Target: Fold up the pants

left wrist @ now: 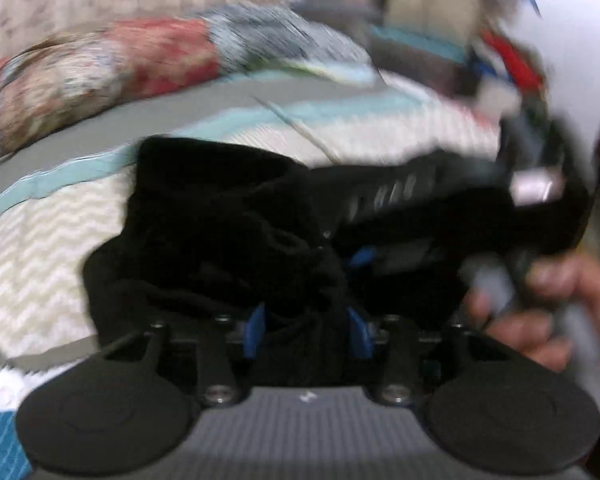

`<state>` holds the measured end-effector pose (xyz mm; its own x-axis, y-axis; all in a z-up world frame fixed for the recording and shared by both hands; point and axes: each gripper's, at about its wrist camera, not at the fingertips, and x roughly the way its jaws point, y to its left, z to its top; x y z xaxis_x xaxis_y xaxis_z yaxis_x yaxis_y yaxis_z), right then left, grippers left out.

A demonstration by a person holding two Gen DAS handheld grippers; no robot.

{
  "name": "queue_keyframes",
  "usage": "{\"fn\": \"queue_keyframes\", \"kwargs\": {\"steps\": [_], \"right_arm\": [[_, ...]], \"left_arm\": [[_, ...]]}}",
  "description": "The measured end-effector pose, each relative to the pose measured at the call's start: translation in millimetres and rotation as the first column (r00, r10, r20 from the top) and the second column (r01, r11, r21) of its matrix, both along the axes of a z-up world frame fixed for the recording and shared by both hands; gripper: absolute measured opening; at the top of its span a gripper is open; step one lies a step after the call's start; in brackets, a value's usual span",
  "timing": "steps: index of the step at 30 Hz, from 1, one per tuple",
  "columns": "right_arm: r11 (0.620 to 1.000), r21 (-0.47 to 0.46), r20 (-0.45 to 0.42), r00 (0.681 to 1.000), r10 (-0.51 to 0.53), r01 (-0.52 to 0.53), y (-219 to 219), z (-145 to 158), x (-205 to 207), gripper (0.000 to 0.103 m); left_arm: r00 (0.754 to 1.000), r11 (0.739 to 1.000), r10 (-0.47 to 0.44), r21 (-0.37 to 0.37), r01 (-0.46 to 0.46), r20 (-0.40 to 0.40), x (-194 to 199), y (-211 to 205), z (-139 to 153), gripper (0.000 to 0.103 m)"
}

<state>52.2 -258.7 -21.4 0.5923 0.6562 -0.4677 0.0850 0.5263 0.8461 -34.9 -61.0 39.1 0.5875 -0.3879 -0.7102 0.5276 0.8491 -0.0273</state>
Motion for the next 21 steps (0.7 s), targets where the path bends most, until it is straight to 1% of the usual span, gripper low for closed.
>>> {"fn": "queue_keyframes", "kwargs": {"steps": [1,2,3,4,5,6,7,9,10,11,12,14,15,16,17,18,19,21], "right_arm": [[0.999,-0.001,-0.023,0.999,-0.036,0.036,-11,-6,-4,0.023],[0.998,0.009,-0.039,0.997,-0.066,0.066,-21,-11,-8,0.026],[0.996,0.04,-0.042,0.996,-0.084,0.086,-27,-14,-11,0.026],[0.992,0.08,-0.039,0.995,-0.097,0.1,-32,-16,-14,0.028],[0.987,0.116,-0.034,0.993,-0.109,0.112,-36,-18,-17,0.035],[0.983,0.138,-0.027,0.993,-0.116,0.119,-38,-19,-18,0.042],[0.98,0.157,-0.021,0.992,-0.122,0.123,-37,-19,-19,0.045],[0.977,0.178,-0.004,0.993,-0.122,0.12,-28,-14,-15,0.059],[0.98,0.172,0.007,0.994,-0.107,0.104,-27,-10,-14,0.063],[0.986,0.149,0.022,0.997,-0.08,0.076,-24,-7,-12,0.07],[0.993,0.114,0.037,0.998,-0.043,0.039,-25,-2,-11,0.073],[0.999,0.025,0.057,0.998,0.033,-0.034,-4,3,-6,0.073],[0.997,-0.029,0.061,0.996,0.071,-0.07,7,4,-1,0.066],[0.989,-0.1,0.064,0.991,0.115,-0.108,19,8,0,0.052],[0.978,-0.166,0.066,0.988,0.137,-0.125,26,12,0,0.032],[0.971,-0.211,0.092,0.986,0.138,-0.116,29,17,-4,0.029],[0.97,-0.221,0.128,0.983,0.134,-0.103,26,23,-8,0.028],[0.967,-0.25,0.217,0.972,0.094,-0.038,20,39,-22,0.026]], "left_arm": [[1.0,0.999,-0.008,0.035,0.009,-0.014,0,-6,-6,0.045],[1.0,0.999,-0.019,0.043,0.02,-0.023,-4,-6,-7,0.046],[0.999,0.999,-0.029,0.026,0.029,-0.027,-9,-2,-4,0.048],[0.999,0.999,-0.032,0.007,0.032,-0.028,-13,4,1,0.055],[0.999,0.999,-0.029,-0.021,0.028,-0.026,-18,13,8,0.057],[1.0,0.999,-0.019,-0.05,0.018,-0.024,-22,22,14,0.058],[1.0,0.996,-0.001,-0.086,-0.002,-0.025,-22,33,21,0.06],[0.997,0.986,0.069,-0.151,-0.073,-0.031,-23,55,33,0.067],[0.991,0.975,0.123,-0.181,-0.129,-0.042,-23,69,37,0.073],[0.984,0.963,0.166,-0.205,-0.174,-0.057,-23,81,39,0.074],[0.974,0.947,0.209,-0.232,-0.223,-0.086,-21,93,38,0.074],[0.95,0.914,0.276,-0.264,-0.306,-0.146,-11,114,33,0.074],[0.934,0.897,0.31,-0.272,-0.349,-0.176,-7,121,30,0.074],[0.922,0.883,0.333,-0.276,-0.379,-0.198,1,126,29,0.073],[0.909,0.868,0.353,-0.284,-0.407,-0.222,5,131,25,0.073],[0.898,0.855,0.367,-0.293,-0.428,-0.242,9,134,23,0.073],[0.891,0.844,0.375,-0.303,-0.443,-0.258,14,139,21,0.073],[0.881,0.83,0.381,-0.317,-0.459,-0.279,20,142,18,0.073]]}}
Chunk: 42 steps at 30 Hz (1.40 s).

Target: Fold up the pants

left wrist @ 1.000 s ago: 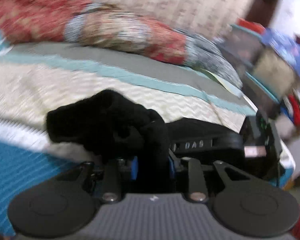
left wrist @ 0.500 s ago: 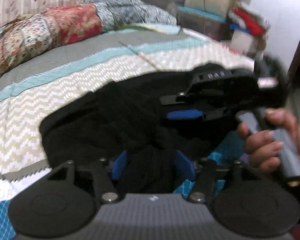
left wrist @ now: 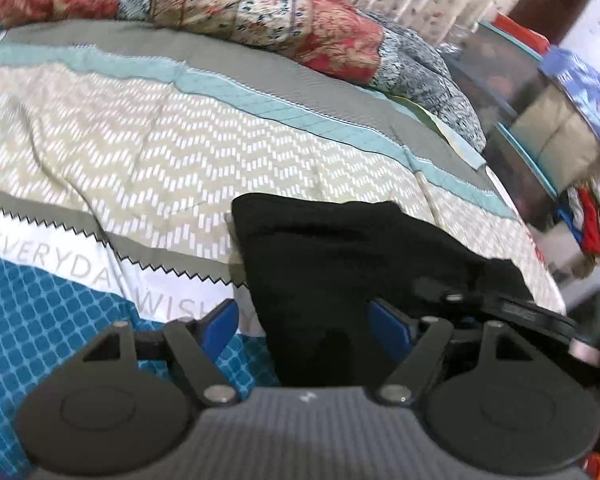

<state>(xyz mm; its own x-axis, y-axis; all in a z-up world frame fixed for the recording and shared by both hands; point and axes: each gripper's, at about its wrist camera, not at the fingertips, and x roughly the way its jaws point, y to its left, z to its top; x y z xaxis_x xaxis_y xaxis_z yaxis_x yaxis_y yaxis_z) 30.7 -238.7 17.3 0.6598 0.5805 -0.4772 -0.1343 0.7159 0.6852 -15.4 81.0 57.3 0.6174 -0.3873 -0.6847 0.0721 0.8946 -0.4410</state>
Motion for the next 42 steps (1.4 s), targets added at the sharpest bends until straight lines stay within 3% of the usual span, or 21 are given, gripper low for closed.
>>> {"fn": "queue_keyframes", "kwargs": {"steps": [3,7,9,11,12,13,14,17,21,24,26,27,29,30,31,33,34,36,38,40,42], "right_arm": [[0.993,-0.085,0.087,0.993,-0.076,0.083,-7,9,-15,0.026],[0.978,-0.166,-0.047,0.99,-0.134,0.125,-11,-21,-14,0.028],[0.984,-0.119,-0.06,0.988,-0.143,0.135,-17,-22,-20,0.037],[0.985,-0.131,-0.051,0.991,-0.122,0.115,-20,-16,-21,0.045],[0.984,-0.14,-0.047,0.991,-0.122,0.114,-20,-15,-23,0.048],[0.983,-0.141,-0.05,0.991,-0.126,0.118,-24,-14,-25,0.049],[0.982,-0.133,-0.053,0.989,-0.139,0.131,-29,-13,-28,0.049],[0.976,-0.118,0.004,0.983,-0.184,0.183,-23,-5,-35,0.051],[0.969,-0.182,0.122,0.981,-0.149,0.17,-3,13,-46,0.05],[0.968,-0.217,0.093,0.99,-0.105,0.123,9,3,-39,0.048],[0.959,-0.271,-0.016,0.996,-0.085,0.077,14,-15,-26,0.049],[0.969,-0.242,-0.074,0.995,-0.074,0.054,10,-27,-21,0.05],[0.981,-0.181,-0.087,0.992,-0.094,0.077,-2,-29,-20,0.05],[0.98,-0.184,-0.091,0.992,-0.089,0.071,-3,-29,-18,0.05],[0.979,-0.189,-0.091,0.992,-0.087,0.069,-3,-29,-18,0.05],[0.98,-0.186,-0.097,0.991,-0.095,0.076,-2,-31,-16,0.05],[0.979,-0.189,-0.098,0.991,-0.096,0.076,-2,-29,-17,0.05],[0.979,-0.191,-0.091,0.991,-0.097,0.078,5,-23,-18,0.04],[0.98,-0.188,-0.053,0.996,-0.069,0.058,11,-13,-25,0.039],[0.984,-0.173,-0.002,0.999,-0.052,0.051,31,-2,-26,0.039],[0.981,-0.19,0.0,0.999,-0.038,0.037,47,3,-18,0.039]], "left_arm": [[1.0,1.0,0.004,0.002,-0.004,-0.017,7,-2,-7,0.073],[0.998,1.0,-0.004,0.026,0.006,-0.069,20,-18,-23,0.074],[0.993,1.0,-0.014,0.005,0.014,-0.12,27,-25,-35,0.077],[0.988,0.999,-0.019,-0.03,0.015,-0.156,32,-30,-45,0.089],[0.985,0.999,-0.021,-0.045,0.014,-0.17,35,-33,-49,0.088],[0.983,0.998,-0.033,-0.055,0.023,-0.181,37,-36,-53,0.081],[0.982,0.998,-0.05,-0.057,0.04,-0.184,39,-40,-56,0.063],[0.982,0.997,-0.077,-0.041,0.071,-0.172,39,-46,-53,0.029],[0.985,0.996,-0.073,-0.071,0.063,-0.154,37,-40,-46,0.023],[0.987,0.997,-0.072,-0.046,0.066,-0.145,34,-44,-46,0.023],[0.986,0.997,-0.067,-0.036,0.063,-0.151,33,-45,-48,0.032],[0.985,0.998,-0.056,-0.041,0.05,-0.162,35,-45,-50,0.04],[0.983,0.995,-0.042,-0.097,0.025,-0.177,42,-41,-57,0.083],[0.984,0.989,-0.045,-0.145,0.019,-0.174,46,-38,-60,0.09],[0.984,0.983,-0.04,-0.182,0.007,-0.176,51,-37,-64,0.09],[0.985,0.99,-0.021,-0.144,-0.004,-0.173,60,-41,-64,0.04],[0.983,0.993,-0.035,-0.115,0.014,-0.18,66,-45,-62,0.028],[0.984,0.987,-0.047,-0.163,0.019,-0.17,70,-40,-48,0.021],[0.996,0.976,-0.047,-0.213,0.03,-0.075,69,-26,-17,0.02],[0.998,0.981,-0.061,-0.183,0.062,0.012,65,-19,11,0.02],[0.998,0.993,-0.063,-0.096,0.064,0.015,65,-21,18,0.02]]}}
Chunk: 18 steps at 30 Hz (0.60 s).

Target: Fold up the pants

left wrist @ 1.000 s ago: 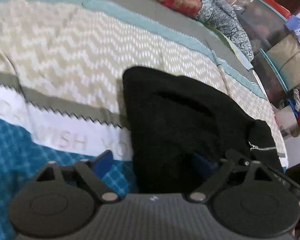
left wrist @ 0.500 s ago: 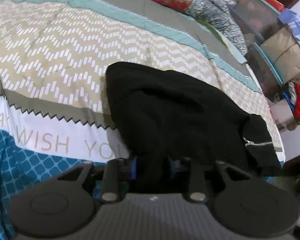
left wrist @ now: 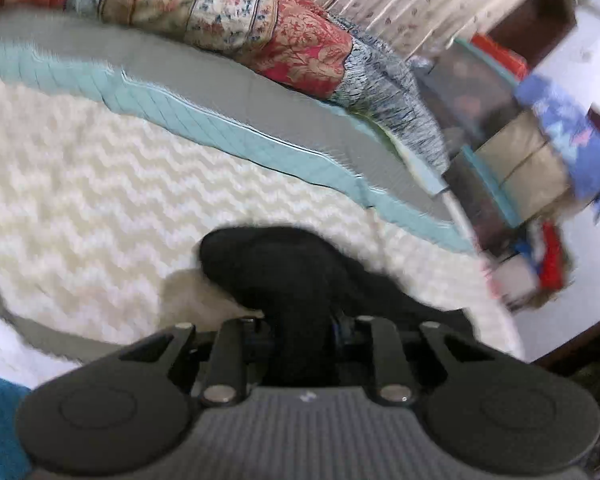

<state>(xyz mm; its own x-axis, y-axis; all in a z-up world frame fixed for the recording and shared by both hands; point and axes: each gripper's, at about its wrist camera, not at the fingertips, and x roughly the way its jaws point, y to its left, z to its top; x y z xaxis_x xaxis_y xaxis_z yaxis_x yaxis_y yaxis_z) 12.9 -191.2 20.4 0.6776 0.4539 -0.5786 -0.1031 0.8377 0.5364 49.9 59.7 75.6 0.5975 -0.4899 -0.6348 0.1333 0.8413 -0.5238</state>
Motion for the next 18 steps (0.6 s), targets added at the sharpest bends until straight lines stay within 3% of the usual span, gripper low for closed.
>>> {"fn": "queue_keyframes", "kwargs": {"steps": [3,4,6,9,11,12,15,16,18], "right_arm": [[0.999,-0.035,-0.109,0.994,0.004,-0.008,10,-23,14,0.04],[1.0,-0.028,-0.11,0.994,-0.002,-0.001,10,-30,14,0.04],[0.999,-0.033,-0.09,0.996,0.016,-0.019,9,-25,13,0.042],[1.0,-0.021,-0.053,0.998,0.013,-0.014,-5,-11,7,0.045],[0.999,-0.014,0.029,0.999,-0.039,0.04,-31,4,-3,0.046],[0.995,-0.028,0.077,0.993,-0.089,0.091,-47,12,-9,0.046],[0.955,-0.058,0.179,0.944,-0.276,0.29,-105,27,-25,0.058],[0.935,-0.059,0.188,0.923,-0.335,0.351,-125,28,-29,0.061],[0.88,-0.058,0.173,0.873,-0.456,0.471,-165,25,-35,0.065]], "left_arm": [[0.997,0.998,0.014,0.064,-0.009,-0.076,3,0,-29,0.021],[0.992,0.996,0.044,0.077,-0.035,-0.115,6,1,-46,0.024],[0.979,0.991,0.111,0.094,-0.096,-0.171,8,9,-74,0.042],[0.971,0.988,0.15,-0.012,-0.154,-0.184,7,21,-76,0.058],[0.977,0.986,0.162,-0.011,-0.165,-0.141,12,24,-62,0.094],[0.977,0.984,0.178,-0.004,-0.18,-0.117,15,28,-57,0.099],[0.98,0.985,0.158,-0.046,-0.164,-0.123,37,31,-55,0.1],[0.98,0.986,0.145,-0.06,-0.154,-0.139,48,29,-58,0.095],[0.979,0.989,0.128,-0.049,-0.137,-0.162,62,22,-67,0.064]]}}
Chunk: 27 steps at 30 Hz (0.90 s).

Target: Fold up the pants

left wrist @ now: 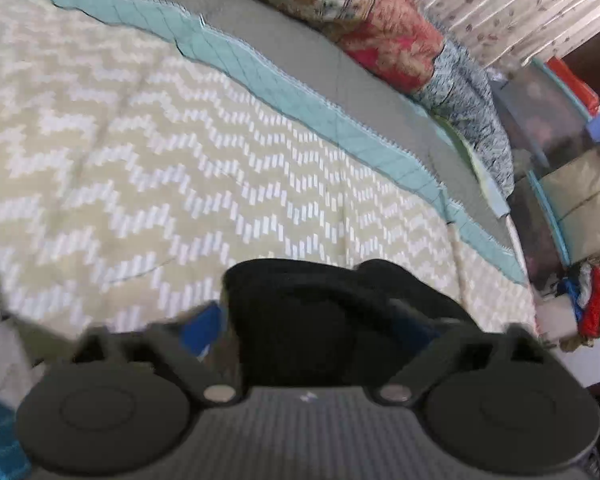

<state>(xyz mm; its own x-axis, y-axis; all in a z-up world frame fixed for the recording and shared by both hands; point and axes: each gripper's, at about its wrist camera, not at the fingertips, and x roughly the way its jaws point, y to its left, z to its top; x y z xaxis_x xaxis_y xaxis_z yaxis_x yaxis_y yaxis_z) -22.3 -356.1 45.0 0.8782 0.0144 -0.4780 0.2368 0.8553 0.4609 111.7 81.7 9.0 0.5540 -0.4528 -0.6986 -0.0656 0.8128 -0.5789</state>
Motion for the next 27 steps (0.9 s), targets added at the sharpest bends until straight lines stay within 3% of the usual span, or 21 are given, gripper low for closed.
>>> {"fn": "queue_keyframes", "kwargs": {"steps": [1,2,3,7,8,10,12,14,16,18,20,24,27], "right_arm": [[0.999,0.009,-0.004,0.999,-0.047,0.047,-16,-4,-3,0.065],[0.996,0.014,-0.009,0.996,-0.084,0.084,-30,-9,-4,0.067],[0.993,0.013,-0.022,0.993,-0.115,0.115,-39,-15,-4,0.07],[0.987,0.048,-0.087,0.985,-0.147,0.151,-65,-44,0,0.076],[0.987,0.076,-0.103,0.986,-0.133,0.141,-68,-50,4,0.076],[0.987,0.103,-0.112,0.987,-0.112,0.124,-63,-58,7,0.071],[0.994,0.081,-0.12,0.991,-0.063,0.073,-51,-53,11,0.025],[0.997,0.041,-0.117,0.992,-0.057,0.062,-36,-42,8,0.023],[0.999,0.023,-0.097,0.994,-0.046,0.048,-35,-33,7,0.021],[0.999,0.012,-0.066,0.997,-0.031,0.032,-32,-23,5,0.02],[1.0,-0.022,-0.031,1.0,0.004,-0.005,-26,-13,3,0.019],[0.985,-0.113,0.031,0.99,0.135,-0.13,7,9,5,0.019],[0.958,-0.196,0.034,0.975,0.22,-0.21,37,16,9,0.019]], "left_arm": [[1.0,1.0,-0.015,0.021,0.015,-0.004,3,-7,-4,0.04],[1.0,0.998,-0.024,0.058,0.023,0.005,4,-12,-3,0.025],[0.999,0.995,-0.03,0.099,0.027,0.036,3,-20,0,0.021],[0.956,0.963,-0.054,0.268,-0.026,0.287,-30,-40,23,0.021],[0.954,0.937,-0.074,0.348,-0.033,0.289,-32,-48,20,0.029],[0.976,0.883,-0.102,0.469,0.001,0.192,-27,-59,9,0.037],[0.982,0.888,-0.08,0.459,-0.007,0.169,-29,-53,8,0.048],[0.985,0.901,-0.021,0.43,-0.056,0.173,-35,-42,18,0.067],[0.979,0.908,0.046,0.4,-0.123,0.198,-43,-27,30,0.072],[0.971,0.908,0.121,0.371,-0.192,0.205,-47,-16,43,0.072],[0.973,0.923,0.134,0.333,-0.191,0.187,-46,-13,59,0.069],[0.978,0.95,-0.094,0.312,0.032,0.184,-31,-62,94,0.071],[0.936,0.927,-0.316,0.26,0.27,0.155,-22,-123,107,0.082]]}}
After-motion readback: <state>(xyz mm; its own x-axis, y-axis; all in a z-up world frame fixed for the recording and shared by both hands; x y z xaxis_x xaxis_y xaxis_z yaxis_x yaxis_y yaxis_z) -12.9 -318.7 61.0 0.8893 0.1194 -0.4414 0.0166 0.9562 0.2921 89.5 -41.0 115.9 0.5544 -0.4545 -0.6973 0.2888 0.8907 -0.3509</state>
